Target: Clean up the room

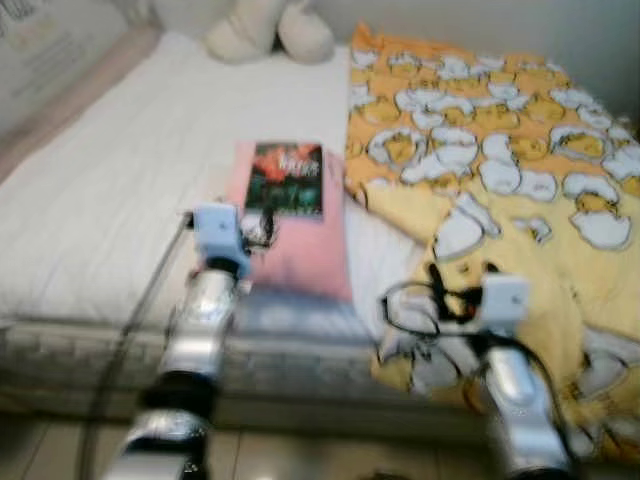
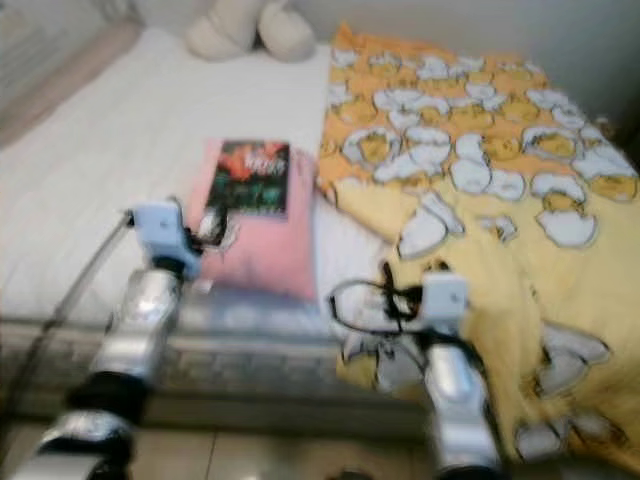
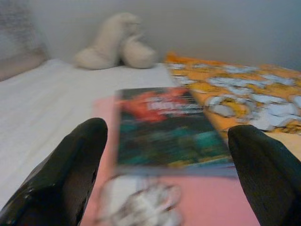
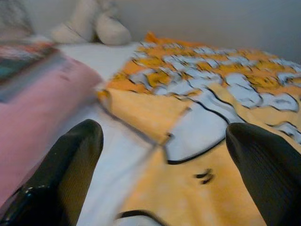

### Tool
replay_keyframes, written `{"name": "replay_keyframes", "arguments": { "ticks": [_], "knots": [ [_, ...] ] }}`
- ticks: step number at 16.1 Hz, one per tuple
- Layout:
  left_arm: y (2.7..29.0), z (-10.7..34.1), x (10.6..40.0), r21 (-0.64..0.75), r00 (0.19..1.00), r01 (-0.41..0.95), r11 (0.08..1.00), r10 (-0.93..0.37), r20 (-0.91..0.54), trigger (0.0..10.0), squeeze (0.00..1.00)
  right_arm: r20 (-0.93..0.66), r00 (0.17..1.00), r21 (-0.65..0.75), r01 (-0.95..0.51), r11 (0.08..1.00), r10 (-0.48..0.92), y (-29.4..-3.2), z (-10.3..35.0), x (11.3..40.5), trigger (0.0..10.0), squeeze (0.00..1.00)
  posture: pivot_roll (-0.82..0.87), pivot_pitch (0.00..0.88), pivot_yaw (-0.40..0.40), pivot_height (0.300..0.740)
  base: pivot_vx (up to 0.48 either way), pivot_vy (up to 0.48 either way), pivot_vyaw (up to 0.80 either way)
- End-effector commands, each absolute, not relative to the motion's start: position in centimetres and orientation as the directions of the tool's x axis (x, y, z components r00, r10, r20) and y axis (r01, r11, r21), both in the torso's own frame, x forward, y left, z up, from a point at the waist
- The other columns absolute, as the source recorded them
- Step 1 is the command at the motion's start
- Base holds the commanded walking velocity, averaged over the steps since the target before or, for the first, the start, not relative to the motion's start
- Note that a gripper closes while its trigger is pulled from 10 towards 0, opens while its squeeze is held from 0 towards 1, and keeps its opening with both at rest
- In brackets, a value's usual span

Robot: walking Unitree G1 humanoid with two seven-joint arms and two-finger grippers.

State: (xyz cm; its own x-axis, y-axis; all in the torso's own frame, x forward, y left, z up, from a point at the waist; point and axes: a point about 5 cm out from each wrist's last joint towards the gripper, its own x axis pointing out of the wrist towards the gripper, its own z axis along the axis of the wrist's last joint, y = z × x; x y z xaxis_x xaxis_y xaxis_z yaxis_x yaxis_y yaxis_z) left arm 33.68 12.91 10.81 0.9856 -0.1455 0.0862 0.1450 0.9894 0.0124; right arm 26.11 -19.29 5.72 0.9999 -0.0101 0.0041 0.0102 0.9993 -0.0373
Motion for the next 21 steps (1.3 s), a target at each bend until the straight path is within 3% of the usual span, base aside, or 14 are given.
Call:
{"name": "replay_keyframes", "arguments": {
  "ticks": [1,5,7,10,16,19,21],
  "knots": [
    [13.7,11.7,34.2,0.039,0.984,0.130,0.991,-0.134,0.117,10.0,0.00,0.046,0.999,-0.037,-0.003,0.999,0.004,-18.7,6.5,26.7,10.0,0.00,0.06,0.000,0.000,0.732,0.458,0.000,0.00],
    [14.8,13.5,35.8,0.039,0.987,0.075,0.996,-0.080,0.140,10.0,0.00,0.051,0.999,-0.037,-0.001,0.999,0.002,-18.6,6.6,26.3,10.0,0.00,0.05,0.000,-0.004,0.732,0.458,0.000,0.00],
    [15.2,14.5,37.7,0.042,0.997,0.019,0.999,-0.022,0.079,10.0,0.00,0.042,0.999,-0.034,-0.003,0.999,0.004,-18.5,6.5,26.0,10.0,0.00,0.04,0.000,-0.013,0.732,0.176,0.000,0.00],
    [14.2,15.7,39.5,-0.074,0.998,0.068,0.995,-0.069,-0.006,10.0,0.00,0.020,0.999,-0.051,-0.039,0.998,0.041,-18.4,6.4,24.5,10.0,0.00,-0.01,0.000,-0.044,0.732,0.000,0.000,0.00],
    [9.5,15.1,39.5,-0.069,0.990,0.128,0.989,-0.132,-0.046,10.0,0.00,-0.047,0.997,-0.100,-0.060,0.993,0.056,-19.2,7.0,19.6,10.0,0.00,-0.15,0.030,-0.061,0.732,0.000,0.000,0.00],
    [10.2,14.6,39.5,-0.074,0.993,0.092,0.993,-0.097,-0.064,10.0,0.00,-0.078,0.996,-0.095,-0.048,0.994,0.041,-19.1,7.6,17.7,10.0,0.00,-0.18,0.079,-0.056,0.732,0.000,0.000,0.00],
    [11.0,14.0,39.3,0.000,0.996,0.049,0.999,-0.049,-0.080,10.0,0.00,-0.112,0.993,-0.089,-0.041,0.995,0.031,-19.0,7.5,16.5,10.0,0.00,-0.18,0.101,-0.056,0.732,0.000,0.000,0.00]
  ]
}}
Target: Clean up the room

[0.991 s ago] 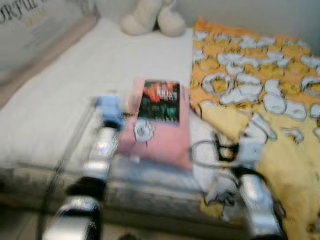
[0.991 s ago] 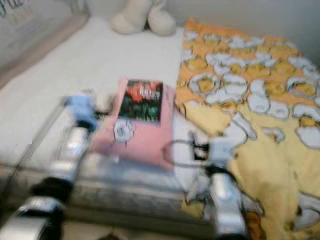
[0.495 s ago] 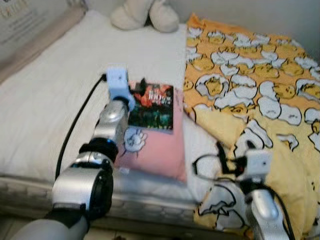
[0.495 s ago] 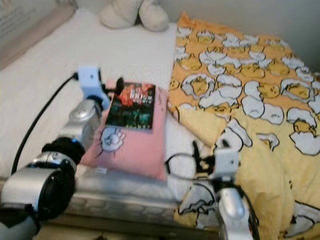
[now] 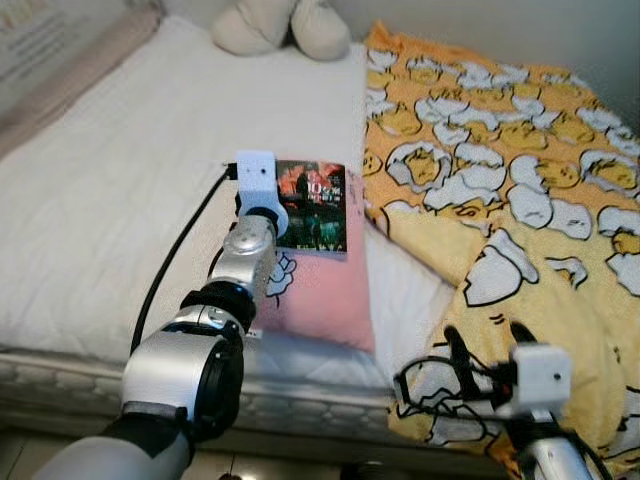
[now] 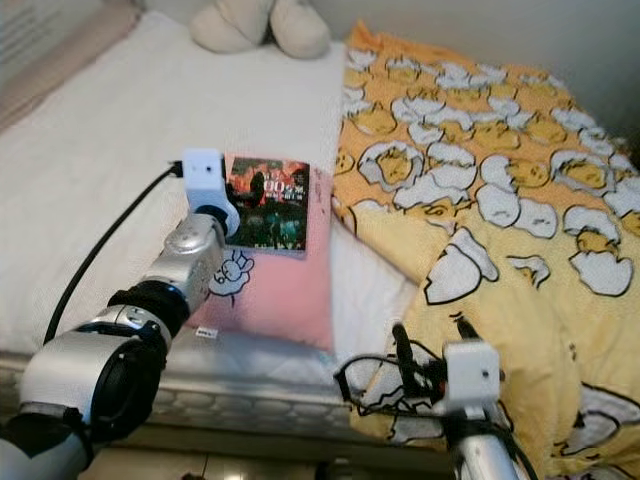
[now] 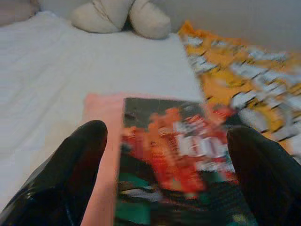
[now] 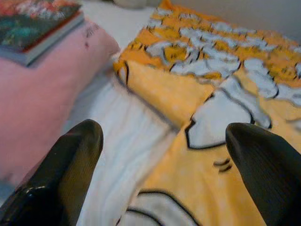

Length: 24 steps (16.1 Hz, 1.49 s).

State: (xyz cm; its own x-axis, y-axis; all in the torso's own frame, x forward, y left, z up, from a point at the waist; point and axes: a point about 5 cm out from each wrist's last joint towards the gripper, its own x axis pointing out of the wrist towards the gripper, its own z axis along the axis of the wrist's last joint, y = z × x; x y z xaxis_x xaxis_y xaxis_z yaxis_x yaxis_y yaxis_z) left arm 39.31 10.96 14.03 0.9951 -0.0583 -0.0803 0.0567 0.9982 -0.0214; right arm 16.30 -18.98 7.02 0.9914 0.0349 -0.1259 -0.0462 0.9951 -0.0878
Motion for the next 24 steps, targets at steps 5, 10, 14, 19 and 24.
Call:
{"name": "replay_keyframes", "arguments": {
  "ticks": [5,10,14,19,24],
  "knots": [
    [11.4,12.5,38.6,0.026,0.995,0.040,0.999,-0.038,-0.091,10.0,0.00,-0.159,0.986,-0.085,-0.055,0.995,0.041,-18.6,7.5,15.6,10.0,0.00,-0.18,0.117,-0.066,0.732,0.000,0.000,0.00],
    [11.1,10.3,37.6,0.040,0.982,0.051,0.998,-0.043,-0.182,10.0,0.00,-0.184,0.982,-0.084,-0.067,0.994,0.050,-18.7,7.5,15.7,10.0,0.00,-0.17,0.114,-0.071,0.732,0.000,0.000,0.00],
    [11.2,8.9,37.0,-0.057,0.966,0.021,0.998,-0.035,-0.257,10.0,0.00,-0.204,0.978,-0.085,-0.072,0.994,0.054,-18.8,7.3,15.5,10.0,0.00,-0.18,0.107,-0.077,0.732,0.000,0.000,0.00],
    [10.0,8.4,36.7,-0.225,0.942,0.076,0.971,-0.144,-0.303,10.0,0.00,-0.214,0.975,-0.086,-0.074,0.994,0.054,-19.0,7.2,15.7,10.0,0.00,-0.18,0.098,-0.080,0.732,0.000,0.000,0.00],
    [9.4,5.6,35.1,-0.246,0.837,0.191,0.950,-0.289,-0.465,4.4,0.00,-0.222,0.973,-0.082,-0.079,0.993,0.059,-19.0,6.9,16.0,10.0,0.00,-0.17,0.091,-0.081,0.732,0.000,0.000,0.00]
  ]
}}
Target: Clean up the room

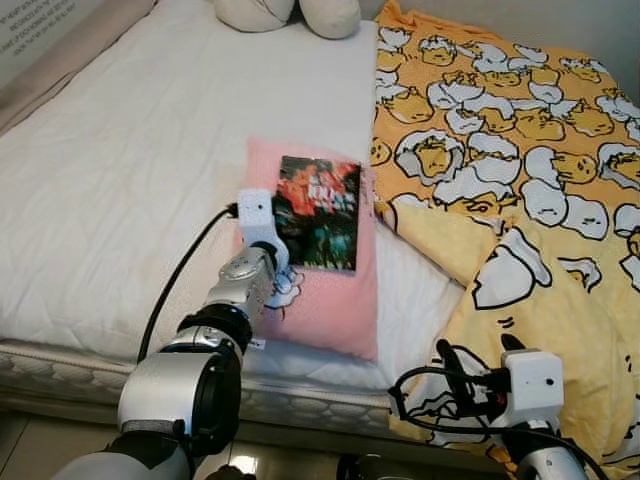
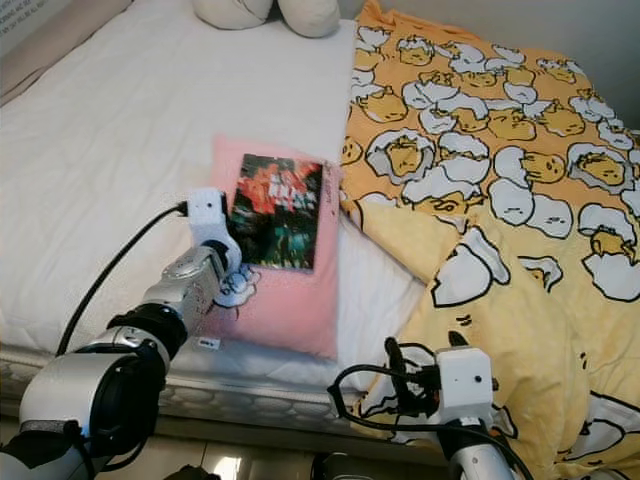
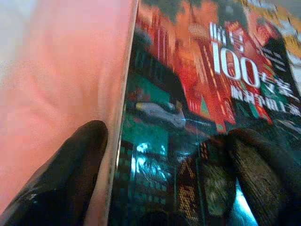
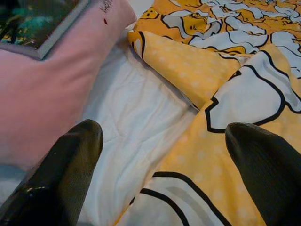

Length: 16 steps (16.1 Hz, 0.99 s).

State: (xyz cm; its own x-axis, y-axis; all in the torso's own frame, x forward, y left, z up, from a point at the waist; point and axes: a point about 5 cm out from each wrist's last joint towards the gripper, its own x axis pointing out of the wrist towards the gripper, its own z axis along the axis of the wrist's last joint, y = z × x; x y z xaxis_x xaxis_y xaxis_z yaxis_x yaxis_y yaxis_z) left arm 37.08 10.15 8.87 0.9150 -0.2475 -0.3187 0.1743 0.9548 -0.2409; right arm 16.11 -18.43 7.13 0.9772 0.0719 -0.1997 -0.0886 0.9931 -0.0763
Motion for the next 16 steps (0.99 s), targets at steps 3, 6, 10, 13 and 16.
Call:
{"name": "replay_keyframes", "arguments": {
  "ticks": [3,6,10,13,16],
  "knots": [
    [10.1,5.2,34.9,-0.261,0.825,0.158,0.952,-0.272,-0.495,0.0,0.00,-0.223,0.973,-0.077,-0.081,0.994,0.062,-18.9,6.8,16.2,10.0,0.00,-0.16,0.087,-0.077,0.732,0.000,0.000,0.00],
    [10.1,5.3,34.9,-0.283,0.826,0.169,0.944,-0.293,-0.482,0.0,0.00,-0.223,0.973,-0.073,-0.083,0.994,0.065,-18.8,6.6,16.3,10.0,0.00,-0.16,0.076,-0.073,0.732,0.000,0.000,0.00],
    [10.5,5.9,35.3,-0.302,0.849,0.184,0.935,-0.306,-0.430,0.0,0.00,-0.219,0.973,-0.075,-0.083,0.994,0.065,-18.9,6.5,16.7,10.0,0.00,-0.16,0.053,-0.069,0.732,0.000,0.000,0.00],
    [9.8,5.0,34.5,-0.351,0.827,0.211,0.912,-0.358,-0.433,0.0,0.00,-0.203,0.977,-0.072,-0.079,0.994,0.063,-18.6,6.1,18.0,10.0,0.00,-0.15,0.000,-0.045,0.732,0.000,0.000,0.00],
    [9.0,5.6,34.8,-0.357,0.837,0.235,0.904,-0.375,-0.399,0.0,0.00,-0.183,0.982,-0.069,-0.059,0.996,0.045,-18.8,5.9,19.1,10.0,0.00,-0.14,0.000,-0.032,0.732,0.000,0.000,0.00]
  ]
}}
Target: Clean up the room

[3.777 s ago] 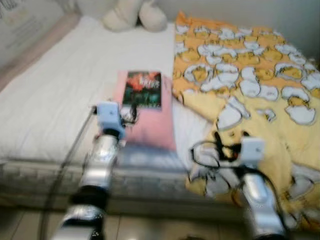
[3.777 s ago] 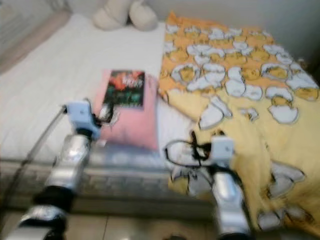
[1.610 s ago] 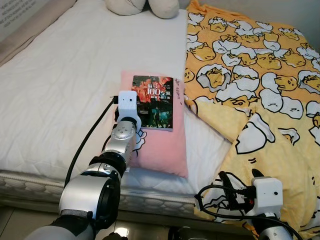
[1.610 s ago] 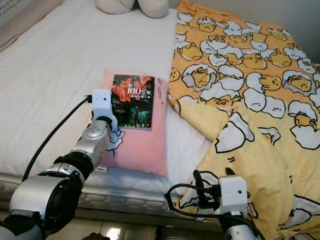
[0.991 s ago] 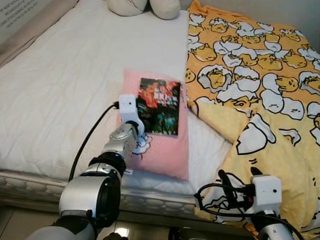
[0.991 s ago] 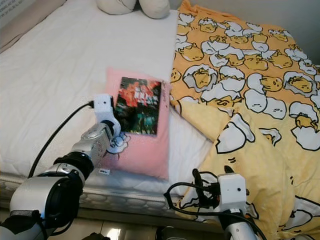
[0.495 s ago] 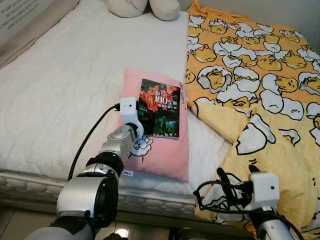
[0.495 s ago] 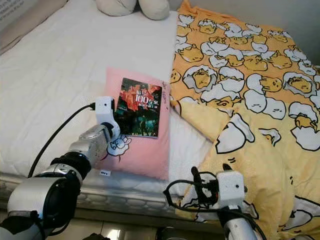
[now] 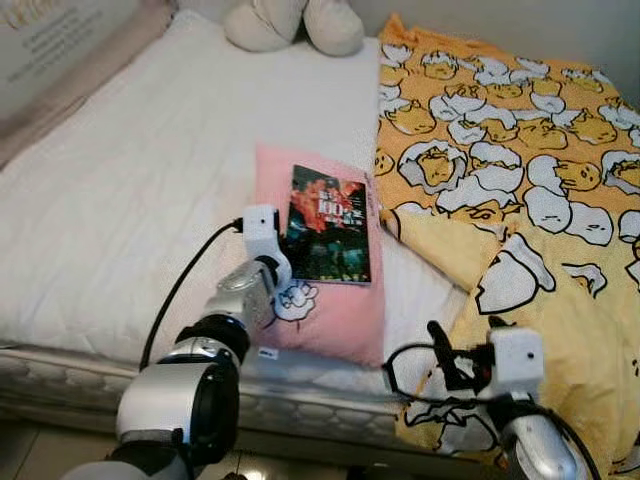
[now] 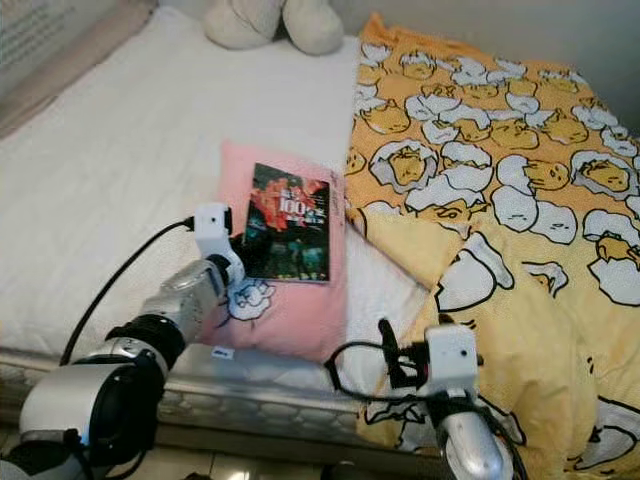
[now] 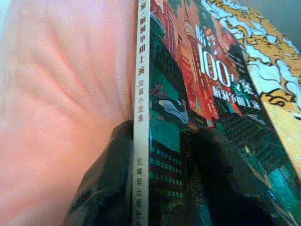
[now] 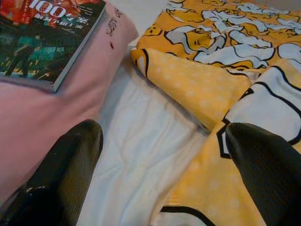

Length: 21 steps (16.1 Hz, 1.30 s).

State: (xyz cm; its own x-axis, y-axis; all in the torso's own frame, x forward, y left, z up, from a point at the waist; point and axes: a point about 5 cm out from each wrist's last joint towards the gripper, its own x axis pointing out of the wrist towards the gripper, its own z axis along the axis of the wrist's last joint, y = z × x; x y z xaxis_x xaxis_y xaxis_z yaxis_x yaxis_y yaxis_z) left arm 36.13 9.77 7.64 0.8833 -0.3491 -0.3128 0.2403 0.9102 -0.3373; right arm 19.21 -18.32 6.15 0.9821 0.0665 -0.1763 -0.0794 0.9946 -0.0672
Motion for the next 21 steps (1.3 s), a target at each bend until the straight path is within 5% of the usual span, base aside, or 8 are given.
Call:
{"name": "replay_keyframes", "arguments": {
  "ticks": [1,4,9,13,21],
  "knots": [
    [9.0,5.9,35.0,-0.356,0.842,0.244,0.902,-0.380,-0.384,0.0,0.00,-0.179,0.983,-0.068,-0.062,0.996,0.049,-18.6,5.8,19.4,10.0,0.00,-0.14,0.000,-0.028,0.732,0.000,0.000,0.00],
    [9.6,7.6,36.0,-0.348,0.888,0.243,0.905,-0.352,-0.295,0.0,0.00,-0.155,0.987,-0.067,-0.049,0.997,0.039,-18.5,5.8,20.3,10.0,0.00,-0.13,0.000,0.001,0.732,0.000,0.000,0.00],
    [11.0,12.2,37.9,0.034,0.946,0.323,0.946,-0.321,-0.043,0.0,0.00,-0.120,0.993,-0.060,-0.024,0.998,0.017,-18.3,5.5,22.1,10.0,0.00,-0.10,0.000,0.028,0.732,0.000,0.000,0.00],
    [12.2,12.8,38.2,-0.176,0.964,0.262,0.949,-0.265,0.005,0.0,0.00,-0.108,0.994,-0.058,-0.026,0.998,0.020,-18.2,5.2,22.6,10.0,0.00,-0.08,0.000,0.025,0.732,0.000,0.000,0.00],
    [13.5,16.2,39.1,-0.018,0.927,0.361,0.932,-0.357,0.113,0.0,0.00,-0.023,1.000,-0.003,-0.002,1.000,0.002,-18.3,6.9,23.8,10.0,0.00,-0.07,0.000,0.033,0.732,0.000,0.000,0.00]
  ]
}}
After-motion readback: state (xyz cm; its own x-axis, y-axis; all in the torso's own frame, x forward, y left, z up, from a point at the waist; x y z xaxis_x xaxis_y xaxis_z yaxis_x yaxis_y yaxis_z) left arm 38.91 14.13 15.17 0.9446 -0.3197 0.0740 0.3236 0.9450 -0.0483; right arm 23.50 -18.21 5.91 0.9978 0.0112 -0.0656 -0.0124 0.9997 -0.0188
